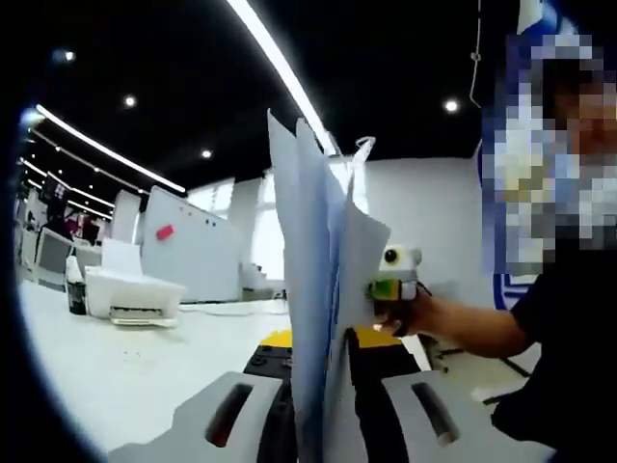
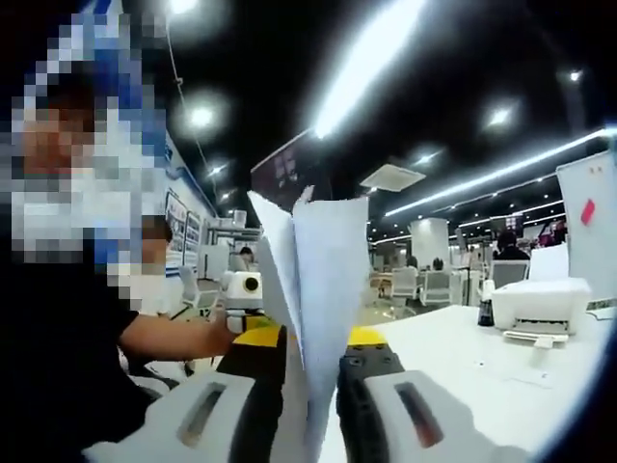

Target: Organize the stack of printing papers by aligning and flattening the scattered papers on the table

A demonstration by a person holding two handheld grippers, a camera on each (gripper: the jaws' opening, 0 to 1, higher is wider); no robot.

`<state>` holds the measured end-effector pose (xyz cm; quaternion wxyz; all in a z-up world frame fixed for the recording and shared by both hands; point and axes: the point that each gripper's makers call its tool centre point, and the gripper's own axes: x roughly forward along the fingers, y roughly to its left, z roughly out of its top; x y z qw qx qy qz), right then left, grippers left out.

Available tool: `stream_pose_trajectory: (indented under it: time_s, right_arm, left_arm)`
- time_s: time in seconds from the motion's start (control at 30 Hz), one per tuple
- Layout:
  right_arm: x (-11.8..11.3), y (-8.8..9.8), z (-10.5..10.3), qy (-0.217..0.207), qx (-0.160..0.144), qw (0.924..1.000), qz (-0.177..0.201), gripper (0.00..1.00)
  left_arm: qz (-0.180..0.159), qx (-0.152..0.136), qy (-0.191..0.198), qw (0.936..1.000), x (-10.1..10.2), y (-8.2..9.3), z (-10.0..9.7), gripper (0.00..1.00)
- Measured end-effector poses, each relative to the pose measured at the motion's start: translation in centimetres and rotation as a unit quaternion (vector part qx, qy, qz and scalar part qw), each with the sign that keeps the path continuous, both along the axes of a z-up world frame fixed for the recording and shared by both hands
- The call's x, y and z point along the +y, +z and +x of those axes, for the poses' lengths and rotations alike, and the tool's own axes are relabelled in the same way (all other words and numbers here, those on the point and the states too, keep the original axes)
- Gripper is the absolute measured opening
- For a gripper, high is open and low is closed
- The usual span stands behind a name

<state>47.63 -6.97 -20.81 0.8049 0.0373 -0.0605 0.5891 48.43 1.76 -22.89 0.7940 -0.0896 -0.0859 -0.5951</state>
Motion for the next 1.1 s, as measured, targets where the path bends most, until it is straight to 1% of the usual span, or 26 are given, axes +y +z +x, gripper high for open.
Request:
stream_pose_trajectory:
  time_s: [0.03,0.07,0.13,0.23,0.33,0.37,0.4,0.43,0.47,0.5,0.53,0.6,0.63,0.7,0.77,0.8,0.83,0.87,0.93,1.0,1.07,1.1]
  right_arm:
    - [0.0,0.0,0.0,0.001,-0.001,1.0,0.0,0.09]
    - [0.0,0.0,-0.1,0.006,-0.005,1.0,-0.003,0.0]
    - [-0.1,0.3,-0.2,0.006,-0.008,0.9999,-0.001,0.0]
    - [-0.1,1.1,-0.5,0.012,-0.019,0.9997,0.009,0.0]
    - [0.0,1.0,-0.4,0.011,-0.02,0.9997,0.006,0.0]
    - [-0.1,0.7,-0.1,0.006,-0.009,0.9999,0.002,0.03]
    - [-0.1,0.5,0.2,-0.001,-0.004,1.0,0.001,0.12]
    - [-0.1,0.4,0.5,-0.007,-0.001,1.0,0.0,0.16]
    - [-0.2,0.3,0.5,-0.007,-0.001,1.0,-0.001,0.13]
    - [-0.3,0.3,0.5,-0.006,-0.001,1.0,-0.001,0.12]
    - [-0.3,0.3,0.5,-0.006,-0.002,1.0,-0.001,0.12]
    - [-0.5,0.4,0.6,-0.011,-0.005,0.9999,-0.008,0.14]
    - [-0.7,0.4,0.6,-0.013,-0.007,0.9997,-0.018,0.16]
    - [-1.0,0.8,0.5,-0.011,-0.011,0.9994,-0.032,0.17]
    - [-1.4,1.2,0.4,-0.014,-0.015,0.9987,-0.046,0.18]
    - [-1.8,1.5,0.5,-0.019,-0.018,0.9981,-0.056,0.19]
    - [-2.0,1.7,0.5,-0.022,-0.021,0.9978,-0.059,0.2]
    - [-2.4,2.4,0.5,-0.026,-0.028,0.9968,-0.07,0.21]
    - [-2.9,2.9,0.3,-0.029,-0.031,0.9954,-0.086,0.25]
    - [-3.2,3.4,-0.2,-0.028,-0.035,0.9941,-0.098,0.28]
    - [-3.4,3.5,-0.6,-0.023,-0.035,0.9927,-0.113,0.29]
    - [-3.5,3.3,-0.7,-0.023,-0.035,0.991,-0.127,0.31]
  left_arm:
    - [0.006,-0.007,-0.007,0.9999,-0.2,-0.2,-0.2,0.12]
    - [0.011,-0.018,-0.009,0.9997,-0.3,-0.2,-0.3,0.06]
    - [0.016,-0.02,-0.014,0.9996,-0.6,0.2,-0.5,0.06]
    - [0.011,-0.027,-0.017,0.9994,-0.4,1.2,-0.7,0.06]
    - [0.014,-0.027,-0.019,0.9994,-0.4,1.1,-0.6,0.06]
    - [0.017,-0.023,-0.013,0.9995,-0.4,0.7,-0.2,0.09]
    - [0.016,-0.017,0.002,0.9997,-0.3,0.5,0.4,0.17]
    - [0.014,-0.011,0.001,0.9998,-0.3,0.3,0.5,0.2]
    - [0.014,-0.006,-0.006,0.9999,-0.3,0.0,0.4,0.18]
    - [0.013,-0.01,-0.007,0.9998,-0.4,-0.2,0.3,0.13]
    - [0.014,-0.021,-0.01,0.9996,-0.5,-0.2,0.1,0.06]
    - [0.01,-0.018,-0.023,0.9995,-0.7,-0.1,-0.2,0.06]
    - [0.011,-0.017,-0.029,0.9994,-0.7,-0.1,-0.3,0.05]
    - [0.018,-0.023,-0.023,0.9993,-0.7,0.1,-0.4,0.05]
    - [0.022,-0.018,-0.025,0.9993,-0.4,0.5,-0.4,0.05]
    - [0.026,-0.013,-0.027,0.9992,-0.3,1.0,-0.6,0.05]
    - [0.033,-0.012,-0.03,0.9989,-0.4,1.3,-0.8,0.05]
    - [0.057,-0.007,-0.037,0.9977,-0.3,1.5,-1.1,0.05]
    - [0.093,-0.004,-0.04,0.9948,-0.2,2.2,-1.2,0.05]
    - [0.135,-0.005,-0.053,0.9894,0.0,2.9,-1.5,0.05]
    - [0.163,0.007,-0.058,0.9849,0.0,3.3,-1.7,0.05]
    - [0.194,0.014,-0.062,0.9789,0.1,3.4,-1.8,0.05]
